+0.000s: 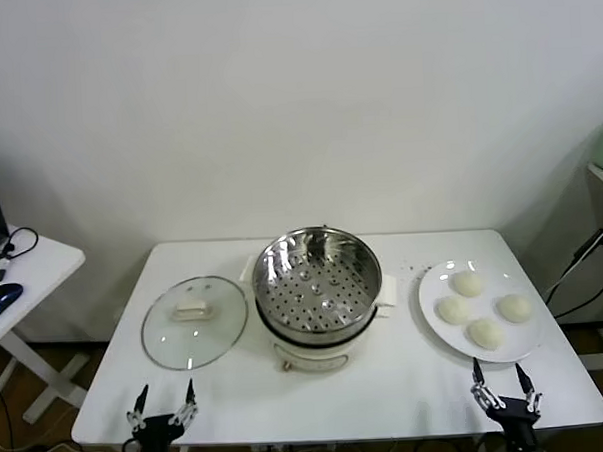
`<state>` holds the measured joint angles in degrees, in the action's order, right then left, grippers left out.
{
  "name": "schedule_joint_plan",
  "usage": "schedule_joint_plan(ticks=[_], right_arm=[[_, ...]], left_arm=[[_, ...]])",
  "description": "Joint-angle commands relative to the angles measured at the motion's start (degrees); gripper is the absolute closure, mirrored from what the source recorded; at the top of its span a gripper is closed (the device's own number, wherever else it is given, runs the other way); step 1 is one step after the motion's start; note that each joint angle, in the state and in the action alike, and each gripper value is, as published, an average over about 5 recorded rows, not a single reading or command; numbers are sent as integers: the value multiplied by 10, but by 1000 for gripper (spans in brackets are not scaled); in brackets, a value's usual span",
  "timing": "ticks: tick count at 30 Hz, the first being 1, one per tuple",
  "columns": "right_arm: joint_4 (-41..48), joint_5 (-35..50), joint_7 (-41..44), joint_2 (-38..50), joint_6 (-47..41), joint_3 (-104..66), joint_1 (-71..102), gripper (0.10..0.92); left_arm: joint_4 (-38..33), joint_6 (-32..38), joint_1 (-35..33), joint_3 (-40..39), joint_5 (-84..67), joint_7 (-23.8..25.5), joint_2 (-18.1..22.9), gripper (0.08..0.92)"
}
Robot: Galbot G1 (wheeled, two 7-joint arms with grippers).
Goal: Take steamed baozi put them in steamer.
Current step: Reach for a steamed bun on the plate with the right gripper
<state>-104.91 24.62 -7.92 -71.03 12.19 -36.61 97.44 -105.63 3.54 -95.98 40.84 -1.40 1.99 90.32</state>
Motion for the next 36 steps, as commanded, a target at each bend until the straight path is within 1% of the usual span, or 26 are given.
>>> schedule_joint_plan(ticks=[1, 4, 9, 16, 20, 23, 27, 32, 36], right_arm=[[-16, -11, -20, 2, -46, 0, 0, 203], [-45, -23, -39, 10, -111, -7, -14, 203], [-70, -3, -7, 28, -237, -30, -83, 203], [-65, -4, -3, 102, -393, -11, -219, 203], [-28, -4, 11, 158, -476, 13, -298, 203], [20, -20, 38, 204, -496, 37, -358, 203], [88, -66, 110, 271, -495, 90, -438, 203], [156, -131, 229, 348, -483, 196, -539, 203], [205, -200, 348, 402, -455, 309, -631, 203]], left_arm=[[-4, -1, -1, -1, 1, 0, -1, 177], [-6, -1, -1, 0, 1, 0, -1, 177], [-5, 2, -1, 1, 6, -1, -3, 177], [-7, 5, 0, 1, 10, 0, -7, 177], [-7, 5, 0, 0, 9, 0, -9, 177], [-9, 5, 1, -2, 9, 0, -12, 177], [-7, 5, 2, -2, 9, 0, -14, 177], [-3, 7, 5, -5, 9, 1, -16, 177], [-1, 9, 5, -4, 9, 1, -18, 177]])
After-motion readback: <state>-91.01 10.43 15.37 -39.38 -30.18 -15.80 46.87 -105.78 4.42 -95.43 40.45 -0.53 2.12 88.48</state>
